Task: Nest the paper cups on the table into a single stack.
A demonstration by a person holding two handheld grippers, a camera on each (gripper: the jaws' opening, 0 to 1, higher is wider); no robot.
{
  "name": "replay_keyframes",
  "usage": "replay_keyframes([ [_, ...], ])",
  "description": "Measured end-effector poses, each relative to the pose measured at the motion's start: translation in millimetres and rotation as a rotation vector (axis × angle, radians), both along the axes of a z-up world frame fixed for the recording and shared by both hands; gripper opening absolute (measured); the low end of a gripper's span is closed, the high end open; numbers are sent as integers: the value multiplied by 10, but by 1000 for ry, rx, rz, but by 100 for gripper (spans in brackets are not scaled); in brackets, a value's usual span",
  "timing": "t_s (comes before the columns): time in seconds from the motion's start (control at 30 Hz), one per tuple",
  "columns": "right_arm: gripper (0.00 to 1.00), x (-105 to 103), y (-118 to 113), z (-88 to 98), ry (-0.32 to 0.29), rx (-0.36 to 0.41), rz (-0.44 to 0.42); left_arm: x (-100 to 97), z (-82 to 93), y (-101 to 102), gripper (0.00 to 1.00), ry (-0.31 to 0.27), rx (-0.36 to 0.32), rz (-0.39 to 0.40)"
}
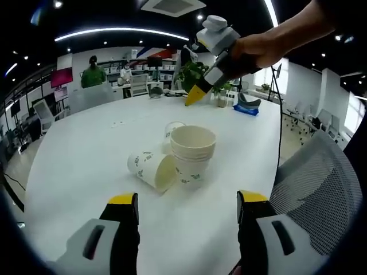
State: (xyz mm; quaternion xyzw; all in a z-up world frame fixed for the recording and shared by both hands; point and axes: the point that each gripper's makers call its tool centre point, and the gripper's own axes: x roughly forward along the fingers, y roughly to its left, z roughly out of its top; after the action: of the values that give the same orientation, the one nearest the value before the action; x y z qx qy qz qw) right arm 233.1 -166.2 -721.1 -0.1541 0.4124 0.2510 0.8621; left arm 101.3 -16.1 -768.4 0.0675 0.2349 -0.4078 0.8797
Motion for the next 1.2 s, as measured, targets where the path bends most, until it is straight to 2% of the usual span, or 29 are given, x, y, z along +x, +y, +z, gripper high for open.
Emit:
replay_keyframes([
  [0.4, 46, 149, -58, -20, -14, -3, 13, -5, -19, 39, 68, 9, 5, 19],
  [0.53, 51, 159, 5, -186, 13, -12, 68, -41, -31, 17, 68, 12, 18, 8],
  [0.6, 54, 187, 71, -197, 27, -8, 82, -44, -38, 14, 68, 15, 20, 7],
  [0.63, 55, 215, 113, -331, 40, 8, 88, -50, -47, 14, 68, 18, 22, 6],
  [0.7, 60, 208, 187, -415, 69, 22, 111, -54, -66, 21, 67, 25, 25, 7],
  [0.8, 66, 154, 229, -567, 117, -3, 149, -51, -90, 33, 67, 32, 32, 12],
  [0.9, 70, 192, 205, -721, 153, 7, 144, -45, -107, 50, 67, 41, 35, 20],
  [1.03, 69, 284, 184, -845, 173, 40, 127, -39, -120, 69, 67, 48, 40, 29],
  [1.13, 67, 275, 213, -821, 181, 54, 133, -37, -140, 75, 67, 55, 43, 31],
  [1.2, 65, 282, 216, -880, 191, 72, 133, -40, -153, 79, 67, 59, 47, 32],
])
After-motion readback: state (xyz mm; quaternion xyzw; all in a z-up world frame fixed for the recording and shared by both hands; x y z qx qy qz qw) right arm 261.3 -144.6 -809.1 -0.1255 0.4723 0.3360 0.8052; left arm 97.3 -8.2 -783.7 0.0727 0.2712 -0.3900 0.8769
